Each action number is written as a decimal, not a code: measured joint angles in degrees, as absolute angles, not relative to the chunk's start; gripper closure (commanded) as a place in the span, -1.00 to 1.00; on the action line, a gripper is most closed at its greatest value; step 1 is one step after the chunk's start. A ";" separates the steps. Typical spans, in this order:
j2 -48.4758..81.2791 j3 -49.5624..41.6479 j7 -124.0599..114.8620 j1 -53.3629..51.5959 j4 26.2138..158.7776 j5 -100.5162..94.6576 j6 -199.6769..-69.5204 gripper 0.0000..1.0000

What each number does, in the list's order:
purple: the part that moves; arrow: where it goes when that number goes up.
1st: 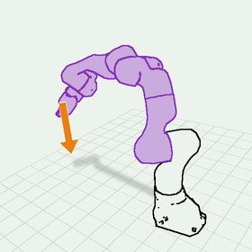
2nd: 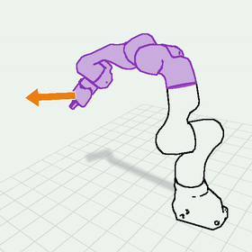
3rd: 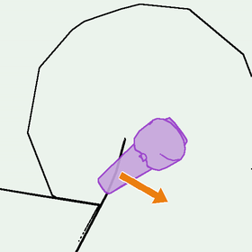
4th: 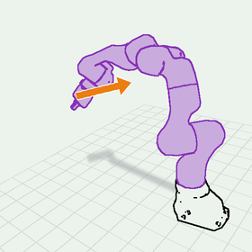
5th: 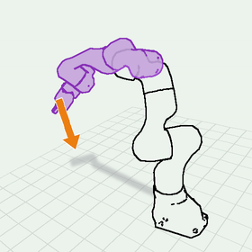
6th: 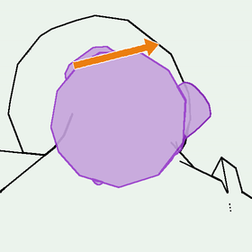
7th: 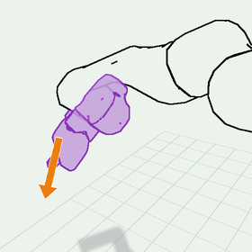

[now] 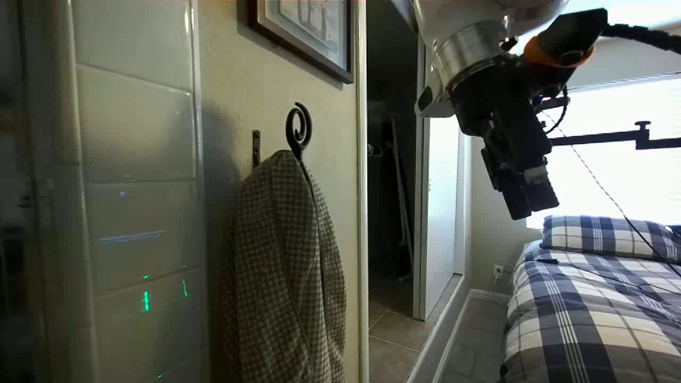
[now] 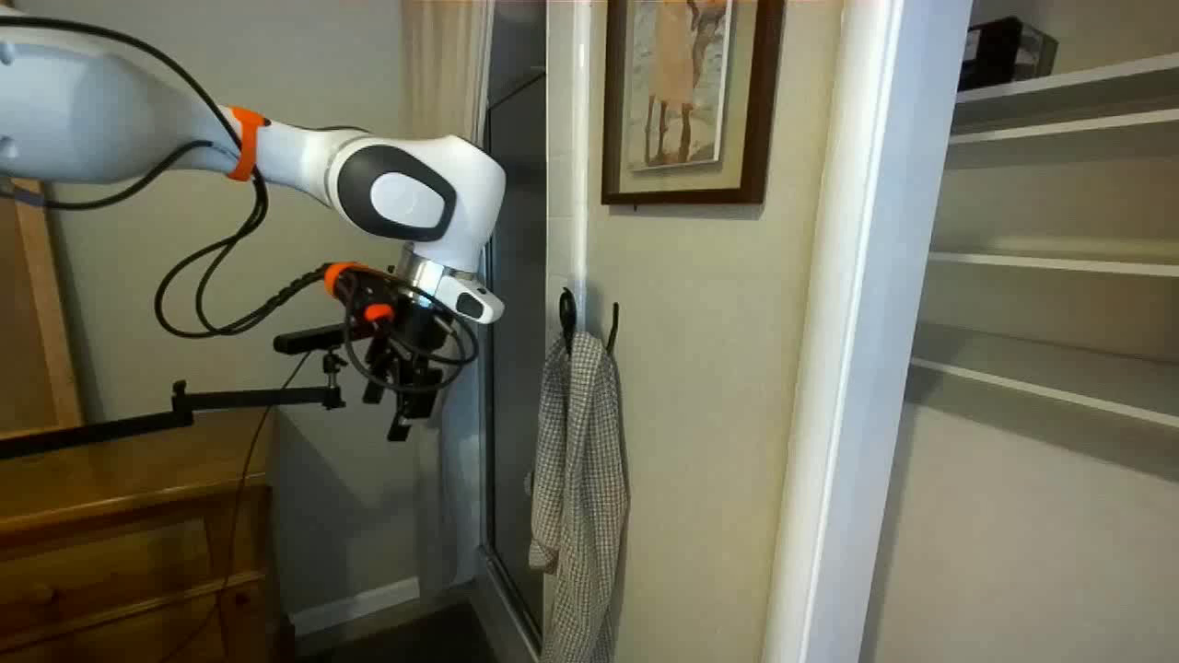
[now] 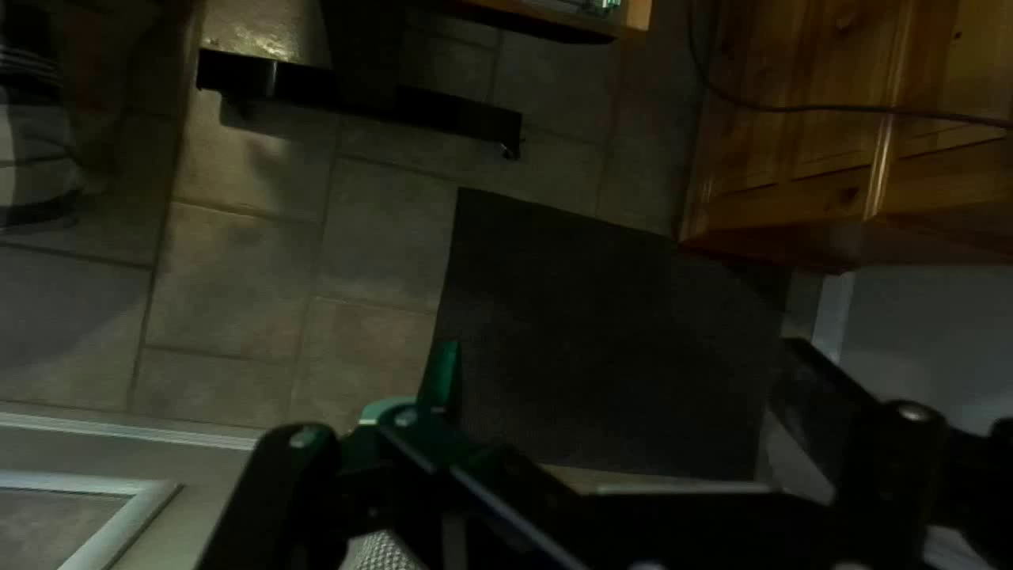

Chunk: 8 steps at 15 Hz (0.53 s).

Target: Remove the towel from the hook

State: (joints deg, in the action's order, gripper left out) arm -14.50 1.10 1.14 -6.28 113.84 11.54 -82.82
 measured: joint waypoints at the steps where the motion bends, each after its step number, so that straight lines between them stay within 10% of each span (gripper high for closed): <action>1: -14.50 1.10 1.14 -6.28 113.84 11.54 -82.82 -1.00; 8: -14.45 1.15 1.31 -5.97 113.84 11.10 -83.61 -1.00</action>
